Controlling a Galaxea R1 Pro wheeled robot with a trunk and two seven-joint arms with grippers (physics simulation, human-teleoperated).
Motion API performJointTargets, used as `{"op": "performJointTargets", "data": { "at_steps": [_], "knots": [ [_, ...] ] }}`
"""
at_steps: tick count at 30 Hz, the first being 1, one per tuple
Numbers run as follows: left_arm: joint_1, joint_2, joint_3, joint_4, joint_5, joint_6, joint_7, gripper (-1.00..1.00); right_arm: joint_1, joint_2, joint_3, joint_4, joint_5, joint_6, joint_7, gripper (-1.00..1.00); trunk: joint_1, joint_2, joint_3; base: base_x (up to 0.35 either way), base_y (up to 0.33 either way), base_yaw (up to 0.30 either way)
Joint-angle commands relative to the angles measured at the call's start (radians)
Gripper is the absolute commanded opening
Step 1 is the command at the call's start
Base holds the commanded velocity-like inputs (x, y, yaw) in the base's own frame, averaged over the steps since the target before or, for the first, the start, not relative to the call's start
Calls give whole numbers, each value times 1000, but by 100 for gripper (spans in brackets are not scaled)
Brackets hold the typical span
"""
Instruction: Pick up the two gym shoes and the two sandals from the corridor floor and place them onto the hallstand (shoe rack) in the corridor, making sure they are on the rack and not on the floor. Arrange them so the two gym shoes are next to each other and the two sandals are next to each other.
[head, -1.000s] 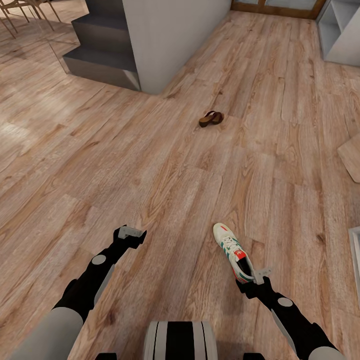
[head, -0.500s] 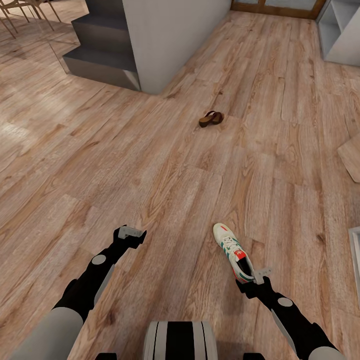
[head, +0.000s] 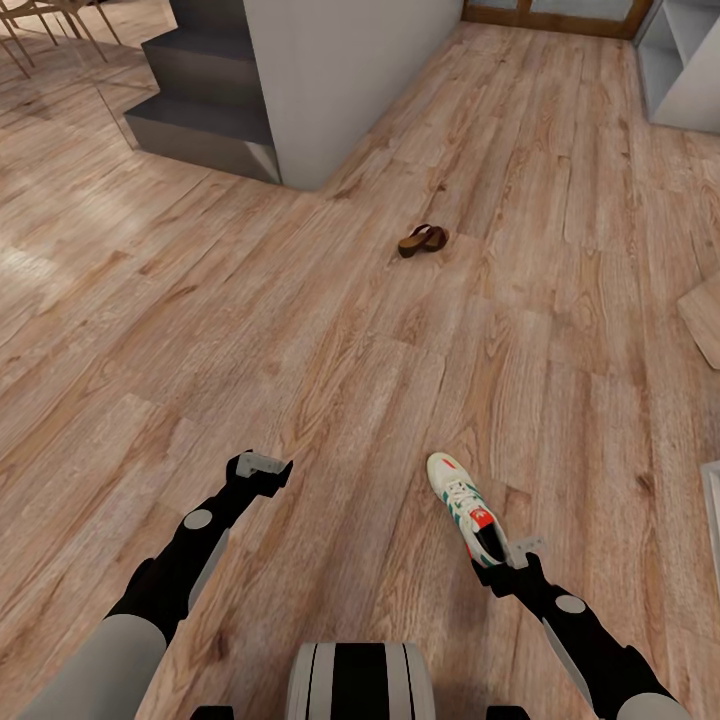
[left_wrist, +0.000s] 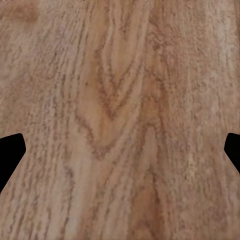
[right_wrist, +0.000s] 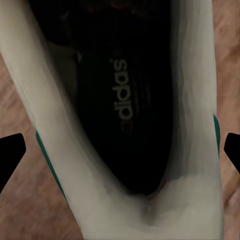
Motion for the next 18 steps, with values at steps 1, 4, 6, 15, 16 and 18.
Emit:
{"op": "performJointTargets", "data": {
  "at_steps": [1,4,6,15,16,18],
  "knots": [
    [0,0,-1,0,-4,-4,0,100,0,-1,2,0,6,-2,1,100,0,0,0,14,0,0],
    [0,0,-1,0,-4,-4,0,100,0,-1,2,0,6,-2,1,100,0,0,0,9,0,0],
    [0,0,-1,0,-4,-4,0,100,0,-1,2,0,6,-2,1,100,0,0,0,4,0,0],
    [0,1,-1,0,-4,-4,0,100,0,-1,2,0,6,-2,2,100,0,0,0,0,0,0],
    [0,1,-1,0,-4,-4,0,100,0,-1,2,0,6,-2,2,100,0,0,0,0,0,0],
    [0,1,-1,0,-4,-4,0,100,0,-1,2,0,6,-2,2,100,0,0,0,0,0,0]
  ]
}}
